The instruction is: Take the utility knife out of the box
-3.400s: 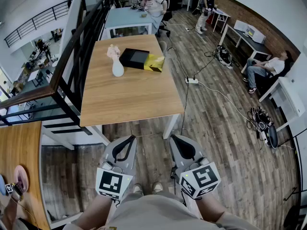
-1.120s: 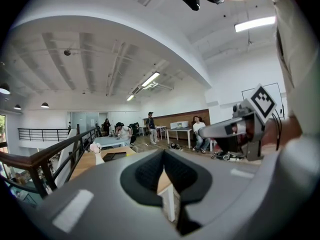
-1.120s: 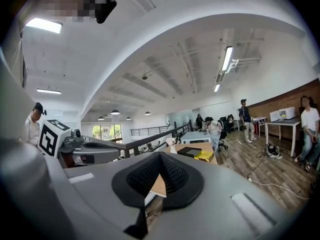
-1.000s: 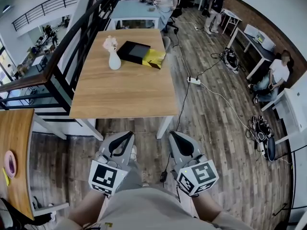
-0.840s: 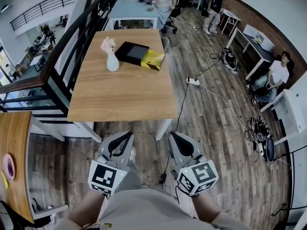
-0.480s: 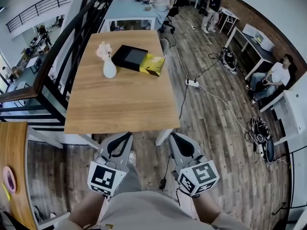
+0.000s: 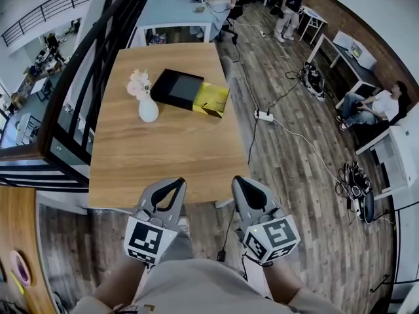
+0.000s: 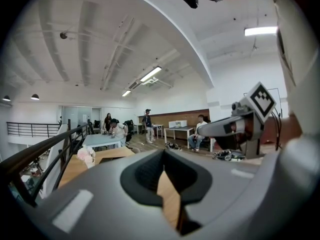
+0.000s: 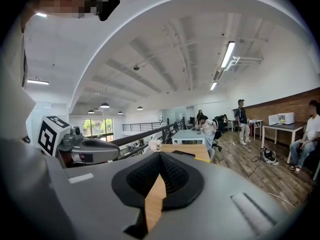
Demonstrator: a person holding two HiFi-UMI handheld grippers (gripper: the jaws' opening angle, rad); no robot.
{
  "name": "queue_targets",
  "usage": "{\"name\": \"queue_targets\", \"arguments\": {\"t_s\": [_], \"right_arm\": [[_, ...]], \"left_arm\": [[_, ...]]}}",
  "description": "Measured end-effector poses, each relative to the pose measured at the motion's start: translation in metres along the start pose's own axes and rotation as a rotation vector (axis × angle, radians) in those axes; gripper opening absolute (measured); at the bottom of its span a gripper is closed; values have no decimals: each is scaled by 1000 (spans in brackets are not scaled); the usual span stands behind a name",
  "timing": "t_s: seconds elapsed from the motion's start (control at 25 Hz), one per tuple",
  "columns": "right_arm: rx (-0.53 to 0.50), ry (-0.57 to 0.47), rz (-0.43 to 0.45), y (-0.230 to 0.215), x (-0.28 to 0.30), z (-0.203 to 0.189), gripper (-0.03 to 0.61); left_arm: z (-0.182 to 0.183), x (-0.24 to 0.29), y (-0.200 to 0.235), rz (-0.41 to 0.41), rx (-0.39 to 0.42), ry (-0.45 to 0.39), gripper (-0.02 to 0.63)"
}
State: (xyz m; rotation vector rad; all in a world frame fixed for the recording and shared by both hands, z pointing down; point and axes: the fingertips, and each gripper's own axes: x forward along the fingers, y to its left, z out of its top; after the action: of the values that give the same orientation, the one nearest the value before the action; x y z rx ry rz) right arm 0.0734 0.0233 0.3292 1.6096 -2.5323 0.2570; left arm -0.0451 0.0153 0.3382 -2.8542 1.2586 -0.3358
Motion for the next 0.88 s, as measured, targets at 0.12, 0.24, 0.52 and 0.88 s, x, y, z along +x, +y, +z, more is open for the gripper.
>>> {"name": "queue_targets", "arguments": {"t_s": [0.12,0.24,0.52,0.88], "right_arm": [[-10,-10,-18,-8,31,14,0],[-25,-8,-31,-18,63,24,0],[-28,4,-56,-36,123,41,0],[-35,7,-65,-47,178,46,1]], "left_arm": [[5,20,27,-13,6,-2,2],[7,42,54,-26,5,-3,2],[19,87,105,-67,-4,-26,2],[18,120,151,-82,-21,-37,2]]}}
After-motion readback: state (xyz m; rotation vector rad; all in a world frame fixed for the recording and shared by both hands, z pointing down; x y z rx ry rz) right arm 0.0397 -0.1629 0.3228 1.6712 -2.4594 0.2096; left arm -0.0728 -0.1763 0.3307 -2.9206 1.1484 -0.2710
